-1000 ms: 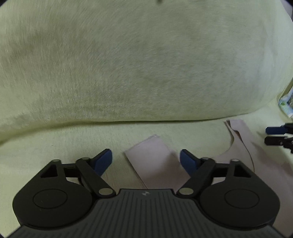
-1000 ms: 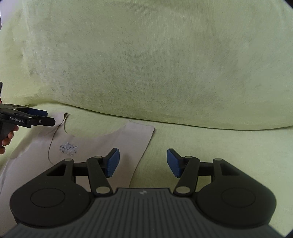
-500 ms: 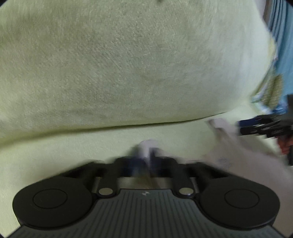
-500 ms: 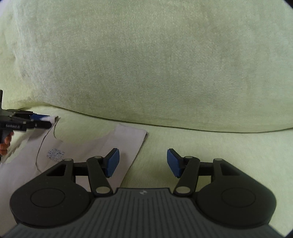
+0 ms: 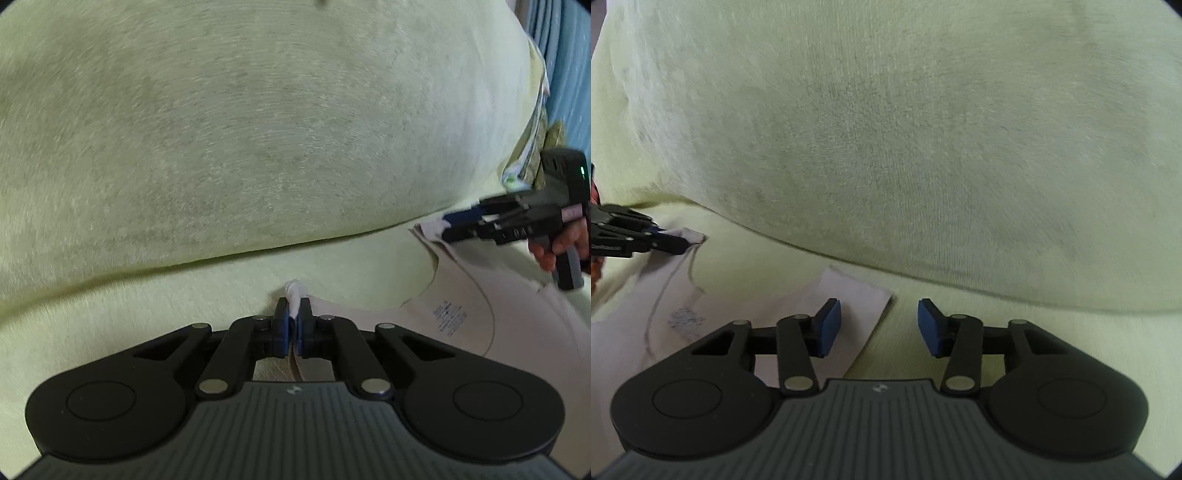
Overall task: Fold clothes
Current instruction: 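Lower both tools to the tank top hem and close both on it, then lift the hem with both tools and fold it over toward the straps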
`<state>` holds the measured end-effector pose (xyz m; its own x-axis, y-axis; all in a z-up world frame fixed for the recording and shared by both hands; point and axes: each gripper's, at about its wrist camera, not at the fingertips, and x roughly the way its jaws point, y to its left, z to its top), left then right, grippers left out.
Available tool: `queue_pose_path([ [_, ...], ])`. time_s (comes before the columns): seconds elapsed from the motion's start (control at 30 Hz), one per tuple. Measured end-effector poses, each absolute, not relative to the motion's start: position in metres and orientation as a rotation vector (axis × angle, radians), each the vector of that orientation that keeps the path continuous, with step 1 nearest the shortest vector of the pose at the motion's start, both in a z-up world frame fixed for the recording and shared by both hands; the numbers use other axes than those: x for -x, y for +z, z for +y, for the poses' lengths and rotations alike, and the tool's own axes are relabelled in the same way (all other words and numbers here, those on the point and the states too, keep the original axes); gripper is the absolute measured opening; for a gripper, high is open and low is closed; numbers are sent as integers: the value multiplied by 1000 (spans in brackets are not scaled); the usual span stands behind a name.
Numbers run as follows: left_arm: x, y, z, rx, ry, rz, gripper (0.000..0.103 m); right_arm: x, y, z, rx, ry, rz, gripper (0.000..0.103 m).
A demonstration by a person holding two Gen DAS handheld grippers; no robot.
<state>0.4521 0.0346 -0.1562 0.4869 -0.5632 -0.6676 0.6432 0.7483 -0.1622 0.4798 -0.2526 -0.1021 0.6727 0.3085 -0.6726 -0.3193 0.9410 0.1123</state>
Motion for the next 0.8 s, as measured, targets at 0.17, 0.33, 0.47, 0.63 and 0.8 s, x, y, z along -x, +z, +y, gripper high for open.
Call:
queue_pose_path([
  [0.17,-449,-149,21,-202,-690,775,1,-486,-103,-237,79,418,745,7],
  [0.33,-443,-143,14,-241,-678,798,1,-482,-96,-226,111,427,741,4],
  [0.47,-435,-123,11,-272,-703,816,1,-468,-79,-232,90,434,712,4],
  [0.63,-410,-84,12,-270,-725,798,1,-438,-40,-234,85,474,668,4],
  [0.8,-352,-46,12,-275,-761,791,1,-380,0,-238,114,545,641,4],
])
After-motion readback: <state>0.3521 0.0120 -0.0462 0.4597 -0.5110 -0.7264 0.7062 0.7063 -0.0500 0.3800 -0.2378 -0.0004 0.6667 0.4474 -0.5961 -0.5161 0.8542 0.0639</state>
